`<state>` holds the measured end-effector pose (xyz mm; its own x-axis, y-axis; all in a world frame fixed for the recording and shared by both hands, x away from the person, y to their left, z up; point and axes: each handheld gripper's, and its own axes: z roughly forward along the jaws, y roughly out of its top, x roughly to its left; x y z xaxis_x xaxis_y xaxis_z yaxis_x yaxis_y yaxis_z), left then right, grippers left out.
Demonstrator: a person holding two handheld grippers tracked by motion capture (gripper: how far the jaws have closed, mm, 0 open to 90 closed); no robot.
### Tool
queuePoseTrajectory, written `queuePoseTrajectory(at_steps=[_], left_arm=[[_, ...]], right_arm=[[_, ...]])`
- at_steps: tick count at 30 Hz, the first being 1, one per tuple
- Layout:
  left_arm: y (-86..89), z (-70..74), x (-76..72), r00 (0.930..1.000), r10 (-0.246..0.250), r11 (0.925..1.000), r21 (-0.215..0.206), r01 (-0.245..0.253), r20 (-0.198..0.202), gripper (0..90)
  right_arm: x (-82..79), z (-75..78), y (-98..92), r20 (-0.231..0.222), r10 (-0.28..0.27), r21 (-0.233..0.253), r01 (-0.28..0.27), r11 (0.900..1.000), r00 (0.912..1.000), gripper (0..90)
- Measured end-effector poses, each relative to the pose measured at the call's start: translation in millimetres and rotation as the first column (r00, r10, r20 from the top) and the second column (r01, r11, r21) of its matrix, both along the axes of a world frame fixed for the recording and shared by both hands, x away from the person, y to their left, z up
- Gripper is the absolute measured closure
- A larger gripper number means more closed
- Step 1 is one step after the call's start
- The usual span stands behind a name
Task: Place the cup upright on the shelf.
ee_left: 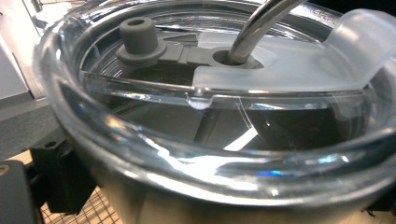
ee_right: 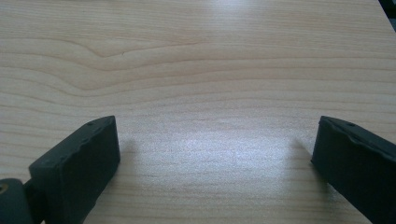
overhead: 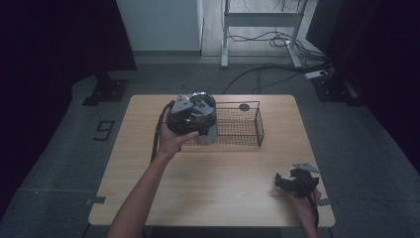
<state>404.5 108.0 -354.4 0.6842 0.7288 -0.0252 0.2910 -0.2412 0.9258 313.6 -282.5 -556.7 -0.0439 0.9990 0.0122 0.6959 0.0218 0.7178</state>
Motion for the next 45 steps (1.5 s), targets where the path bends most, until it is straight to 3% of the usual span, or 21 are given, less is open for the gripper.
queuePoseTrajectory(at_steps=[34,45], left_arm=[[-8.3,3.7,38.0,0.9999,0.015,0.9996,0.024,-0.015,-0.007,4.3],[-10.0,4.2,53.3,0.9996,0.028,0.9985,0.048,-0.028,-0.007,4.3]], right_arm=[[0.4,0.2,-1.0,0.003,-0.011,-0.001,0.011,1.000,0.9999,1.9],[0.4,0.2,-1.0,0.003,-0.011,-0.001,0.011,1.000,0.9999,1.9]])
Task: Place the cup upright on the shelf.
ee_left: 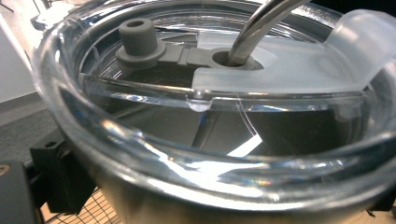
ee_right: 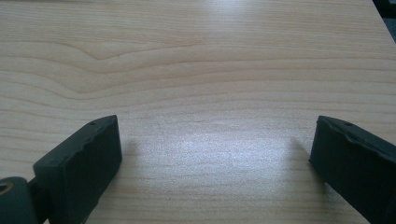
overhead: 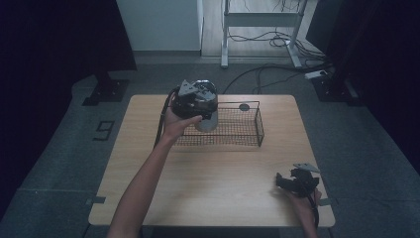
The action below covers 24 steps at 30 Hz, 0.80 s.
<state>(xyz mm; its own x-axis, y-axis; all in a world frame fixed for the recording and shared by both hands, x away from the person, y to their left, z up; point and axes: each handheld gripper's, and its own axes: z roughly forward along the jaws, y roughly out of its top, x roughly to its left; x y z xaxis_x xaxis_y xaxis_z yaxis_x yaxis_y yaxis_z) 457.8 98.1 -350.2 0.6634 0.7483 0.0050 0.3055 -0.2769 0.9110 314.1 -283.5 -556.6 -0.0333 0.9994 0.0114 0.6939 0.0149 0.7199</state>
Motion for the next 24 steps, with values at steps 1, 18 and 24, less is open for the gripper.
queuePoseTrajectory(at_steps=[1,18,24], left_arm=[[0.0,-0.4,1.2,1.0000,0.001,1.0000,0.001,-0.001,-0.002,4.3],[3.4,-12.4,20.7,0.9990,0.041,0.9990,0.019,-0.040,-0.016,4.3],[6.3,-19.7,26.1,0.9978,0.061,0.9979,0.025,-0.060,-0.025,4.3]], right_arm=[[0.0,0.0,0.0,0.000,0.000,0.000,0.000,1.000,1.0000,1.9],[-0.1,0.0,0.0,-0.001,0.000,0.000,0.000,1.000,1.0000,1.9],[-0.2,0.1,0.0,-0.002,0.000,0.001,0.000,1.000,1.0000,1.9]])
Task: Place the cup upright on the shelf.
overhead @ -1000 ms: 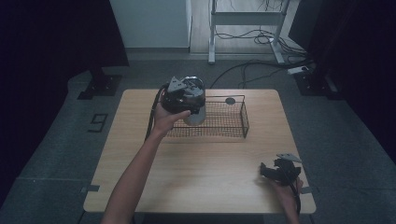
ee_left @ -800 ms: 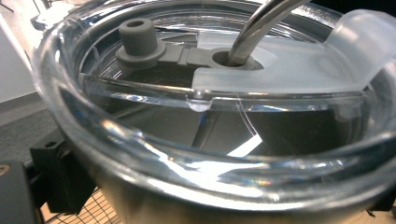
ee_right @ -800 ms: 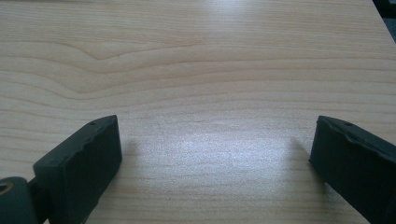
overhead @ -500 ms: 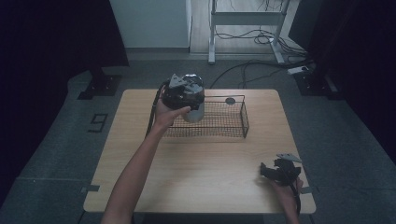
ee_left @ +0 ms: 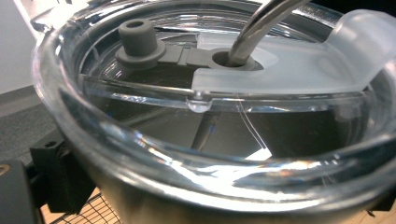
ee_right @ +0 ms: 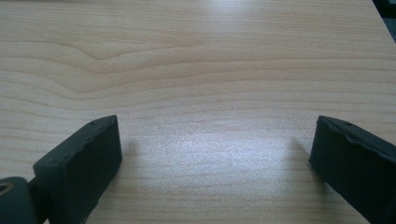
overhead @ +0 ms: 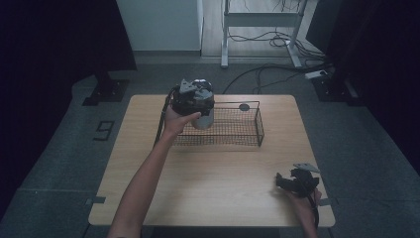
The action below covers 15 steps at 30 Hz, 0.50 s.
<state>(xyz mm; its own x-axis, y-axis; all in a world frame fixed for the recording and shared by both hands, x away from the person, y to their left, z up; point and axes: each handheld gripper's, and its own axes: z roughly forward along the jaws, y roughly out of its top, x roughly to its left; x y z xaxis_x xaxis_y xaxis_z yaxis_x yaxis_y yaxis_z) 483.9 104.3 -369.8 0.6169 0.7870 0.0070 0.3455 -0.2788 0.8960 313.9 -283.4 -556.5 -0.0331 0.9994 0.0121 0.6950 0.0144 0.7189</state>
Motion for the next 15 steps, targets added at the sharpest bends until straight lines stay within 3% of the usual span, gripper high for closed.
queuePoseTrajectory(at_steps=[15], left_arm=[[7.4,-21.1,10.1,0.9989,0.034,0.9994,0.009,-0.034,-0.031,4.3]], right_arm=[[0.0,0.0,0.1,0.000,-0.001,0.001,0.001,1.000,1.0000,1.9]])
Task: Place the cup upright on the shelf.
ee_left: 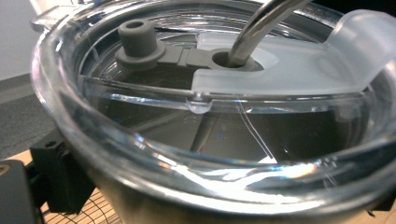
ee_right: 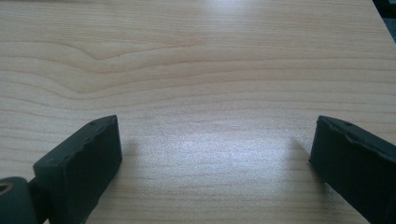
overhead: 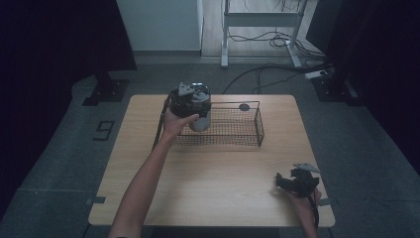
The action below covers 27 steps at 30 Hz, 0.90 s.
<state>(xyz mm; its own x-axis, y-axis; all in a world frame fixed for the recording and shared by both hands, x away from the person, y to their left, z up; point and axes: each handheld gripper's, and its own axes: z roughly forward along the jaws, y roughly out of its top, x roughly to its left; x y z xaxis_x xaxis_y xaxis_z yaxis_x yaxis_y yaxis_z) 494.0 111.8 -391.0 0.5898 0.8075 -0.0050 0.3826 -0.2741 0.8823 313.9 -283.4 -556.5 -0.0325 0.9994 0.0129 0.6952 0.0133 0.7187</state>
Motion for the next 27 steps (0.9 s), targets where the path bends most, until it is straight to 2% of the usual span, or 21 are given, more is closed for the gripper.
queuePoseTrajectory(at_steps=[18,27], left_arm=[[1.1,-28.0,11.8,0.9986,0.027,0.9996,0.015,-0.026,-0.045,4.3],[-4.3,-40.1,14.5,0.9975,0.027,0.9994,0.022,-0.025,-0.066,4.3]], right_arm=[[0.0,0.0,-0.1,0.000,0.001,-0.001,-0.001,1.000,1.0000,1.9],[0.0,0.0,-0.1,0.000,0.001,-0.001,-0.001,1.000,1.0000,1.9]])
